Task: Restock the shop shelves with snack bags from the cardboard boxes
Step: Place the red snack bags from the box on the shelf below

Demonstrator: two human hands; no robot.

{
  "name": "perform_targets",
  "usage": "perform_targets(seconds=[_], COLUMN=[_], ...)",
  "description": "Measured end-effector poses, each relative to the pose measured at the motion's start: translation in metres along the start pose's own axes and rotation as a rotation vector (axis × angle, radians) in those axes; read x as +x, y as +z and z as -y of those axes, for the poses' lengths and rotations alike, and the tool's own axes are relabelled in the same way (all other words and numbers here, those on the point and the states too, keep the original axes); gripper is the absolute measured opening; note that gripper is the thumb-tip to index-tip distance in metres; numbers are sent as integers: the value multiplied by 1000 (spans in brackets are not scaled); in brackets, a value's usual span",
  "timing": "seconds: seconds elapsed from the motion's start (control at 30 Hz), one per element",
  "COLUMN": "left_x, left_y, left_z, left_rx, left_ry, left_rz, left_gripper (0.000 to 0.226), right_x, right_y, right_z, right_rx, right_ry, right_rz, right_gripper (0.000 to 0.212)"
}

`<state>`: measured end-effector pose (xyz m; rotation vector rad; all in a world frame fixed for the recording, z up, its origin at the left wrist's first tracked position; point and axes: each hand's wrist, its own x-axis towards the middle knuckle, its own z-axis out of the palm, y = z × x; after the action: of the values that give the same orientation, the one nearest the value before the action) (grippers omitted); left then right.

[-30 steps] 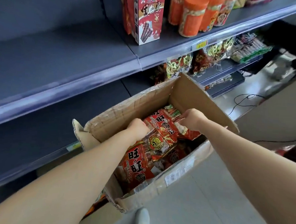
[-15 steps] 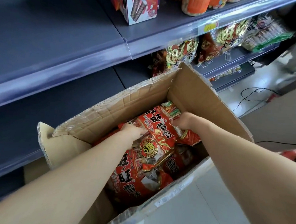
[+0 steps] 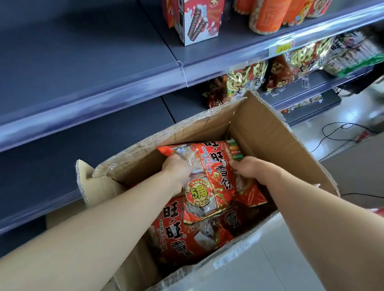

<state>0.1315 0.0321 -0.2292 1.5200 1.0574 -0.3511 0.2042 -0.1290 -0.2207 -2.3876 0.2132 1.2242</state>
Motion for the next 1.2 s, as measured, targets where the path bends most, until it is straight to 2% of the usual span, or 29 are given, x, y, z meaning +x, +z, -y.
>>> perform_targets(seconds=[0.17,0.23,0.37,0.43,0.47,0.57,0.63,0.77,0.87,1.1,1.2], left_x=[-38,-61,-92,-107,-115,-139,-149,-162,-169,-150,-131], left_y=[-36,-52,-91,-115,-128,-172,-204,-282,-346,-505,-565], left_z=[-5,-12,-26,-38,-45,-69,-76,-75,-67,-36,-22], left_rx=[2,-13,10,29,35,44,54,5,-52,-182,-265], left_ry=[127,167,279,382,431,531,587,604,566,440,402], left_rz=[147,189,173,87,29,-152,-264,-442,-575,-820,-872], left_gripper=[29,32,22,16,13,32,37,15,9,18,24], right_x=[-36,-52,-87,-113,-126,-162,-182,-214,-237,-270,-274], right_y=[-1,-5,-19,-26,-27,-29,-23,5,42,150,195], right_z=[2,2,14,32,42,78,110,189,252,382,428], right_rx=[227,274,350,423,484,536,522,473,451,387,372], right_ry=[46,73,3,-65,-114,-252,-321,-469,-608,-778,-819], right_rz=[15,41,28,-18,-34,-82,-103,-167,-160,-90,-81], right_gripper=[59,68,67,61,50,18,12,22,21,24,24])
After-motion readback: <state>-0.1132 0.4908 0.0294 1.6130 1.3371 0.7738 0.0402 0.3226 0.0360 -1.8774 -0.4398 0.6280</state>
